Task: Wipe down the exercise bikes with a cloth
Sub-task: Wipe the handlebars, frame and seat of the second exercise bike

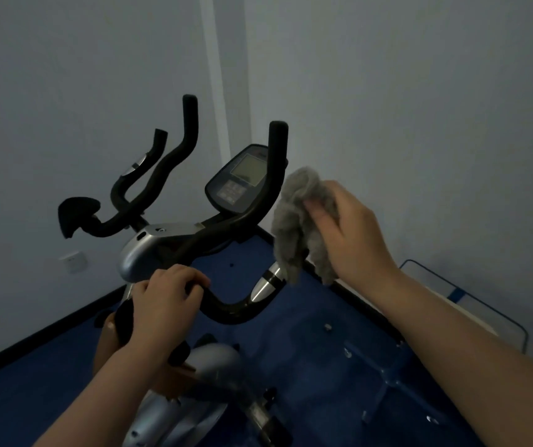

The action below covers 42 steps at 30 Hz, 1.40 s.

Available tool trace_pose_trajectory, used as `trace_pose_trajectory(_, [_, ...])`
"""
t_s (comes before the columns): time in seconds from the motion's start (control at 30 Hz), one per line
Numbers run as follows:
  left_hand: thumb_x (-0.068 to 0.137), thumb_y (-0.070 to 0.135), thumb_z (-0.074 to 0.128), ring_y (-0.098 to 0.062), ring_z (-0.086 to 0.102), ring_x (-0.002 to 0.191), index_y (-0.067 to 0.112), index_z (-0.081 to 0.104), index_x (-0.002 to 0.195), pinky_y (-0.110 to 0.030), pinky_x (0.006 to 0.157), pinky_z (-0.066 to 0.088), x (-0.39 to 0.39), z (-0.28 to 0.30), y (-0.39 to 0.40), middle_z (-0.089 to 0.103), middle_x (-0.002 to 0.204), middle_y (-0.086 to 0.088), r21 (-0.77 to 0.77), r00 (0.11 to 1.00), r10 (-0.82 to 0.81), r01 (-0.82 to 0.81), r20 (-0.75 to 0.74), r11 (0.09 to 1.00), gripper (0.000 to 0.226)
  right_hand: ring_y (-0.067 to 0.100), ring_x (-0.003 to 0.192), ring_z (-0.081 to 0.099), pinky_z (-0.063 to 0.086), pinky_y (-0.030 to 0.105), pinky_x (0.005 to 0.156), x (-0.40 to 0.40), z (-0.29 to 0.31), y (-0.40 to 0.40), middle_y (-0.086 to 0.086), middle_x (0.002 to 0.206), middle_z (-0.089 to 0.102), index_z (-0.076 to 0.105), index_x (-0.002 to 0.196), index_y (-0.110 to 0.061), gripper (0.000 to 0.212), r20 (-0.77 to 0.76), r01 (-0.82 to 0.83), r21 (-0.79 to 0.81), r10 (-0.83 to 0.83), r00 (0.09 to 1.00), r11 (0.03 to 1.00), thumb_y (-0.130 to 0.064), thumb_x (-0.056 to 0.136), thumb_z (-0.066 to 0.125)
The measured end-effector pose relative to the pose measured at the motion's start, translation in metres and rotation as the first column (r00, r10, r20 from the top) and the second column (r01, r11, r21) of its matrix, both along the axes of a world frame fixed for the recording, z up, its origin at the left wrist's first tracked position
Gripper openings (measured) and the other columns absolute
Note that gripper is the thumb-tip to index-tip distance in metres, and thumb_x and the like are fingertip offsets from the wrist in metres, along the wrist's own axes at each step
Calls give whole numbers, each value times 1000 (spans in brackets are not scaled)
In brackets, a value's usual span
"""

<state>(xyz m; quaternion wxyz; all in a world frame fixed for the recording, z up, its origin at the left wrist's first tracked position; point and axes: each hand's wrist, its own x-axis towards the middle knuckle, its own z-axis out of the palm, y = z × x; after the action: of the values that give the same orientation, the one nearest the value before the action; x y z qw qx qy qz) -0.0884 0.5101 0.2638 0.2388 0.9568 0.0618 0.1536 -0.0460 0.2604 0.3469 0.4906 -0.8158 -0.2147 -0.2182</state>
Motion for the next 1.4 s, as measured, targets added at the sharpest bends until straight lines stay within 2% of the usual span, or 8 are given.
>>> trace_pose_trajectory(0.3, [88, 15, 62, -15, 52, 93, 34, 67, 83, -42, 82, 45, -1, 2, -2, 64, 99, 12, 33, 1000, -3, 3, 11, 999, 20, -17, 98, 46, 39, 0, 77, -2, -34, -2, -9, 117, 41, 51, 129, -31, 41, -165, 203, 254, -164, 973, 946, -38, 90, 61])
trace_pose_trajectory(0.47, [88, 13, 61, -14, 52, 93, 37, 65, 83, -44, 84, 45, -3, 2, -1, 64, 100, 14, -16, 1000, -1, 1, 21, 1000, 25, 13, 115, 31, 33, 23, 90, 24, -49, 36, 1, 132, 40, 59, 125, -24, 46, -19, 346, -7, -346, 938, 938, -46, 86, 63])
trace_pose_trajectory(0.6, [88, 13, 61, -14, 52, 93, 37, 66, 83, -44, 85, 45, -3, 3, -2, 64, 100, 15, -26, 1000, 8, -8, 20, 1000, 25, 2, 98, 52, 46, 13, 85, 46, -41, 46, -6, 114, 47, 65, 112, -13, 27, -57, 320, 270, -317, 947, 908, -29, 90, 67])
trace_pose_trajectory(0.77, [87, 13, 62, -15, 53, 95, 39, 63, 80, -44, 86, 45, -4, 4, -4, 64, 99, 14, -37, 1000, 15, -14, 27, 999, 26, -16, 124, 36, 34, 2, 98, 15, -85, 79, -3, 146, 35, 39, 141, -37, 58, -121, 301, 579, -285, 951, 758, -7, 95, 55])
trace_pose_trajectory(0.87, [88, 14, 61, -15, 54, 97, 37, 65, 81, -45, 87, 44, -3, 4, -3, 62, 98, 16, -32, 1000, 6, -5, 26, 999, 25, -6, 122, 48, 45, 17, 100, 33, -73, 73, -3, 142, 46, 35, 142, -34, 53, -180, 295, 670, -237, 955, 681, -17, 96, 55])
trace_pose_trajectory(1.0, [87, 15, 61, -16, 54, 97, 34, 67, 83, -46, 87, 45, -3, 3, -3, 64, 99, 14, -31, 999, 2, -1, 32, 1000, 21, -18, 99, 56, 43, 1, 78, 55, -53, 58, -17, 115, 59, 45, 138, -24, 42, -190, 343, 690, -298, 936, 637, -28, 97, 55])
trace_pose_trajectory(1.27, [87, 18, 62, -14, 52, 96, 34, 65, 84, -43, 85, 42, -4, 1, 0, 63, 99, 14, 2, 999, -25, 25, 36, 1000, 17, 10, 116, 54, 46, 16, 94, 17, -91, 105, 1, 141, 44, 14, 151, -25, 69, -377, 471, 707, -282, 882, 528, -22, 97, 56])
trace_pose_trajectory(1.4, [89, 20, 60, -13, 50, 99, 33, 67, 87, -34, 84, 34, -4, 0, -1, 59, 100, 16, 31, 999, -34, 32, 42, 999, 15, -1, 107, 57, 48, 13, 89, 45, -61, 70, -7, 129, 55, 29, 145, -23, 65, -287, 416, 649, -300, 909, 637, -26, 91, 65])
